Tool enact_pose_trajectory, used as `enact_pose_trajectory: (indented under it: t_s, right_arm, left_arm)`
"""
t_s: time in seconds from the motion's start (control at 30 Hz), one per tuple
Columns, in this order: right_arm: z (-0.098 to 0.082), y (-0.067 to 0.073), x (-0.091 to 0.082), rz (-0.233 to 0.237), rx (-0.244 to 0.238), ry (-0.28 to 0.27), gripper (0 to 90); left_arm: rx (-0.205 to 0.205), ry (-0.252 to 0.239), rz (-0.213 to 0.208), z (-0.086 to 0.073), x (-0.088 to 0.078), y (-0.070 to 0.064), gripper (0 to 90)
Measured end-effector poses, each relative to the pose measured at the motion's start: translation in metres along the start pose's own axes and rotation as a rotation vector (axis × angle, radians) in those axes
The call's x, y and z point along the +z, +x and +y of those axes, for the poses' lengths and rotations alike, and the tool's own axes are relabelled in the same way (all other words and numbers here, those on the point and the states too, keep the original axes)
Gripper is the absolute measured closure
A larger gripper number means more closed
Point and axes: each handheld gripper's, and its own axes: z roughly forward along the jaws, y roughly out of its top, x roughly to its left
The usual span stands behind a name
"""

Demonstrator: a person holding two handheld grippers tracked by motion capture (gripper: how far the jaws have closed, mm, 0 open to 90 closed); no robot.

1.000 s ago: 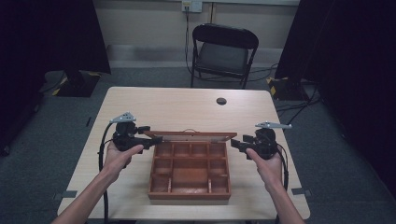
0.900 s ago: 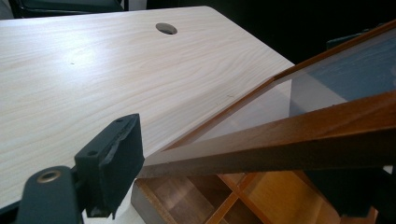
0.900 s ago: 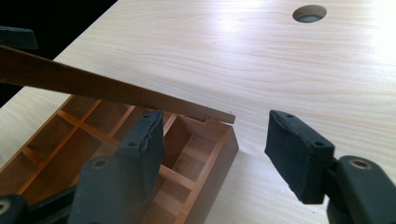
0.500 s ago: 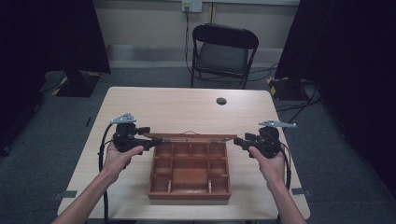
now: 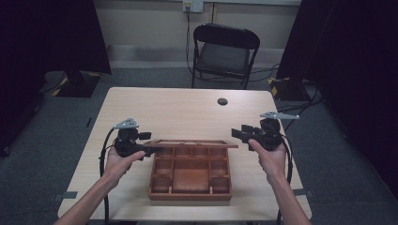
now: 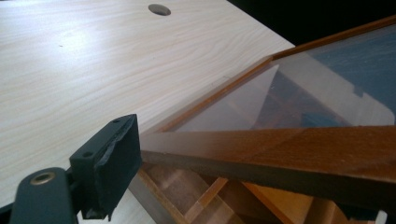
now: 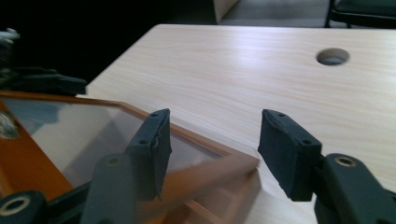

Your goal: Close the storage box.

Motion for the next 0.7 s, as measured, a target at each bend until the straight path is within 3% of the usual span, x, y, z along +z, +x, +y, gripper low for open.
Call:
enact_pose_trajectory:
  t_s: [0.17,0.37,0.47,0.7]
  right_arm:
    - [0.013,0.016,0.000,0.072,-0.034,0.005,45.5]
    - [0.021,0.049,0.008,0.189,-0.107,0.043,52.0]
    - [0.021,0.063,0.012,0.208,-0.138,0.039,58.2]
    - [0.016,0.084,0.031,0.351,-0.149,0.131,67.2]
  left_arm:
    - [0.007,0.009,0.017,-0.006,0.002,-0.004,15.4]
    - [0.022,0.020,0.036,-0.013,0.001,-0.005,15.4]
    - [0.013,0.025,0.034,-0.015,0.000,-0.003,15.5]
    - [0.018,0.043,0.027,-0.020,0.001,-0.002,15.7]
